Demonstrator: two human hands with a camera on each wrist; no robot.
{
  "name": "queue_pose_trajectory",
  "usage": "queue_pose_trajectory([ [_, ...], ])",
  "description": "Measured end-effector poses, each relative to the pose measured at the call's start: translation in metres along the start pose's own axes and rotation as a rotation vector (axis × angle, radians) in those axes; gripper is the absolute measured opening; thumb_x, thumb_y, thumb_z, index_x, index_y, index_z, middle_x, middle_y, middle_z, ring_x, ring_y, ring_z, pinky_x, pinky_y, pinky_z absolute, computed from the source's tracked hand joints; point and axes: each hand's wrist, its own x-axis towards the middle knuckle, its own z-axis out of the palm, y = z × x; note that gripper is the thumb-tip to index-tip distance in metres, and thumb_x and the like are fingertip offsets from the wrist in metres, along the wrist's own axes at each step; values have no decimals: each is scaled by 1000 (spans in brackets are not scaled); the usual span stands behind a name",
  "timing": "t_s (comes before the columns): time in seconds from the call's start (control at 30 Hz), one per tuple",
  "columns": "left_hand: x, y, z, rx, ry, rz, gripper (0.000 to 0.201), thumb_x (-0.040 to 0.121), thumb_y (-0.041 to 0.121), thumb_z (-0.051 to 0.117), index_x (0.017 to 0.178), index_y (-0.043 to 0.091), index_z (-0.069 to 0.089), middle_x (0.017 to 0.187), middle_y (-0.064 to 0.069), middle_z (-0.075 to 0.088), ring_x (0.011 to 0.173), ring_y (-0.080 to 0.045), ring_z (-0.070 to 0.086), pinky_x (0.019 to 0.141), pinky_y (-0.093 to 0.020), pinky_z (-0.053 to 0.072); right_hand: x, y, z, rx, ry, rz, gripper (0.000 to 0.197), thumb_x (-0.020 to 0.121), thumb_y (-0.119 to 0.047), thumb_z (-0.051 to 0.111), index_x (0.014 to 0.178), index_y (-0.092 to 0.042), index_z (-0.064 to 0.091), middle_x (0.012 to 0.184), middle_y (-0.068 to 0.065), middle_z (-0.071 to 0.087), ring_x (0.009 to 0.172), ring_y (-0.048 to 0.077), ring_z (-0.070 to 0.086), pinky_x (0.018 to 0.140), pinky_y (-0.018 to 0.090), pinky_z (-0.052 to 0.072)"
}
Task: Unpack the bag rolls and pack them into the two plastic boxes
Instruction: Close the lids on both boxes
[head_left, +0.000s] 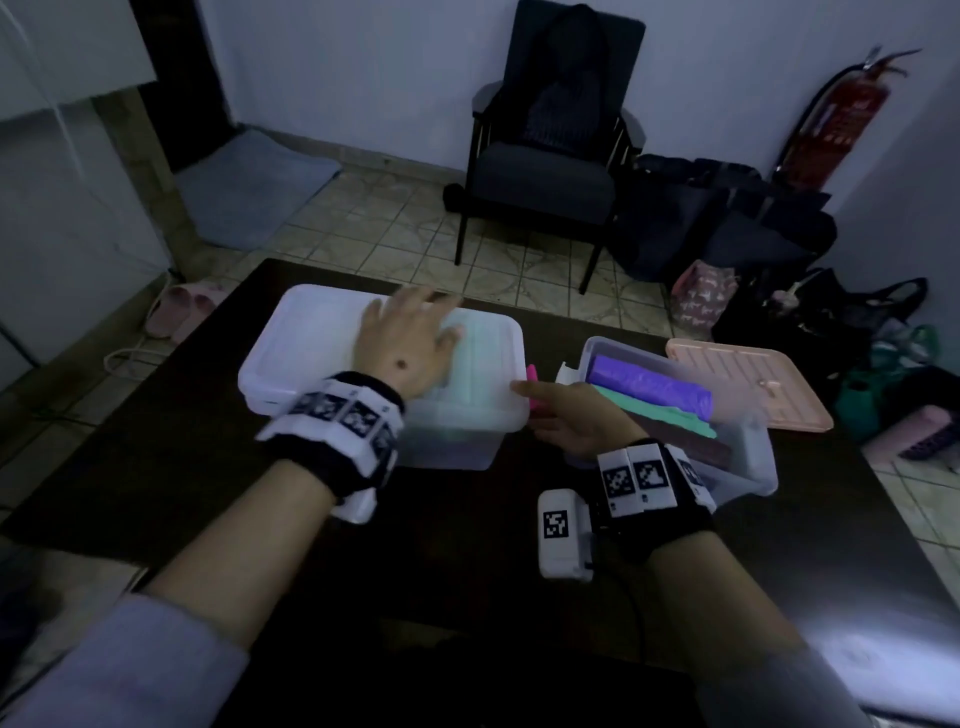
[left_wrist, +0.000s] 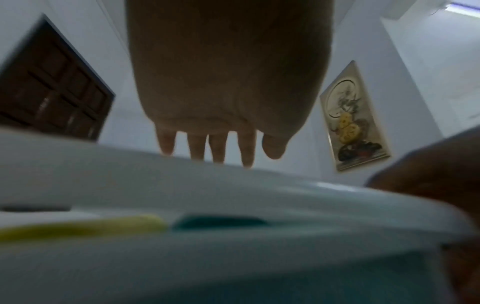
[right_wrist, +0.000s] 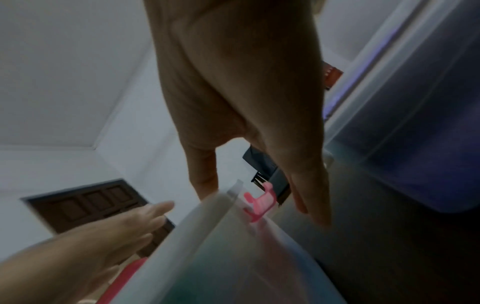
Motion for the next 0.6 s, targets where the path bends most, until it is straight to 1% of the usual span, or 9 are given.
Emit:
queue_pose_trajectory([
  [0.07,3,16,15,87,-167,-41,54,97,53,21,148,35,16,158,-1,7,146,-25,3,114,-54,1,-2,1,1,78,-31,-10,61,81,-16,70,131,4,40,129,17,52,122,31,48,106,39,38],
  [0.13,3,19,28,167,-226,-69,56,95,59,16,147,40,12,159,0,2,145,-28,-1,109,-63,-1,-5,2,2,138,-108,-10,44,83,-14,68,119,4,50,120,17,59,114,28,55,103,37,42],
  [0.2,3,18,33,154,-246,-90,56,94,60,15,146,43,10,159,2,0,145,-30,-2,106,-69,1,-8,1,3,148,-198,-23,22,85,-8,63,105,0,57,103,12,65,94,21,62,83,29,52],
  [0.23,3,18,33,146,-254,-99,56,93,61,17,146,44,10,159,2,0,145,-31,-2,105,-70,2,-9,0,4,150,-221,-34,18,87,-5,61,104,-1,58,98,10,65,87,19,63,73,26,54],
  [0.27,3,19,32,149,-263,-105,56,93,61,18,146,44,11,158,2,0,145,-31,-2,105,-70,3,-10,0,5,166,-240,-57,22,87,-2,59,109,0,57,98,10,66,84,18,63,68,25,55],
  [0.33,2,20,30,156,-272,-111,56,93,61,19,146,44,11,158,2,0,145,-31,-1,105,-70,4,-10,0,7,186,-250,-127,28,87,4,56,115,4,55,105,14,65,84,20,64,68,26,57],
  [0.4,1,21,30,150,-275,-125,56,93,61,20,145,45,11,158,3,0,145,-31,-1,105,-70,4,-10,0,8,165,-218,-186,32,84,8,57,116,3,54,108,17,64,91,24,64,75,31,56],
  [0.5,-2,23,32,156,-271,-150,57,92,62,19,145,45,10,158,3,-1,145,-33,-1,105,-69,3,-11,0,9,105,-143,-265,43,79,10,62,120,0,52,120,21,60,109,33,60,88,40,51],
  [0.6,-3,23,32,153,-270,-148,57,93,62,18,146,45,9,158,3,-2,144,-34,-2,106,-69,3,-11,0,11,13,-110,-311,53,80,7,63,129,-4,46,123,15,58,109,27,58,90,39,50],
])
